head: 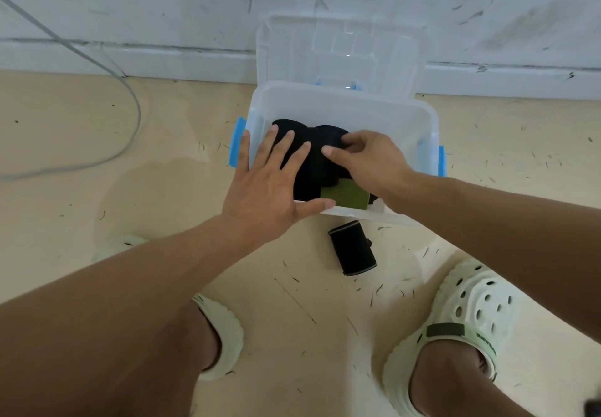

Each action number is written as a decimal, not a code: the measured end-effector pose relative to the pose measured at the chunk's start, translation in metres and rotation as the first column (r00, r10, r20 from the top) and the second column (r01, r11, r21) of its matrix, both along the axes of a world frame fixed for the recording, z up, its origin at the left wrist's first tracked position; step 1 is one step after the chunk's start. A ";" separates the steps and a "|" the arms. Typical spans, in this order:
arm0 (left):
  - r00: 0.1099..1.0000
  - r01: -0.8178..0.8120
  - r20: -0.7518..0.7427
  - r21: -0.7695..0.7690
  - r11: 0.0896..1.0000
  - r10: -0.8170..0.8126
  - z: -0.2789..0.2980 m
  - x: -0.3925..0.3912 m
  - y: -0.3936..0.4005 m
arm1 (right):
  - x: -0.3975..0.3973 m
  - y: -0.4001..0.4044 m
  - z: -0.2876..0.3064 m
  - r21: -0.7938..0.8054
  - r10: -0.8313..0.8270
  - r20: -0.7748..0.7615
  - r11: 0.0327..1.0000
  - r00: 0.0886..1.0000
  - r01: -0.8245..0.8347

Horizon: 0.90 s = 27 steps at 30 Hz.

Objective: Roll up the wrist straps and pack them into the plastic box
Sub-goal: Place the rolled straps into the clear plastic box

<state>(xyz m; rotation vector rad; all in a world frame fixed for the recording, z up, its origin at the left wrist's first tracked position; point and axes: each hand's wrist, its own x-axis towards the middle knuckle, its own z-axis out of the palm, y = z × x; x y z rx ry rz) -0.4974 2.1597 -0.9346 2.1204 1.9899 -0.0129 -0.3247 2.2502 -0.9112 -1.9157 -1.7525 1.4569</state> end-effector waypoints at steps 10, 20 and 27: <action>0.961 0.258 -0.140 0.140 0.956 -0.239 -0.013 0.022 -0.025 | 0.054 -0.111 0.001 0.547 0.469 -0.116 0.766 0.876 -0.338; 0.963 0.214 -0.186 0.087 0.973 -0.195 -0.016 0.027 -0.025 | 0.078 -0.120 -0.060 -0.054 0.138 0.203 0.990 0.969 -0.130; 0.977 0.179 -0.140 0.106 0.978 -0.164 -0.016 0.030 -0.025 | 0.072 -0.103 -0.086 -0.216 0.167 0.204 0.969 0.965 -0.122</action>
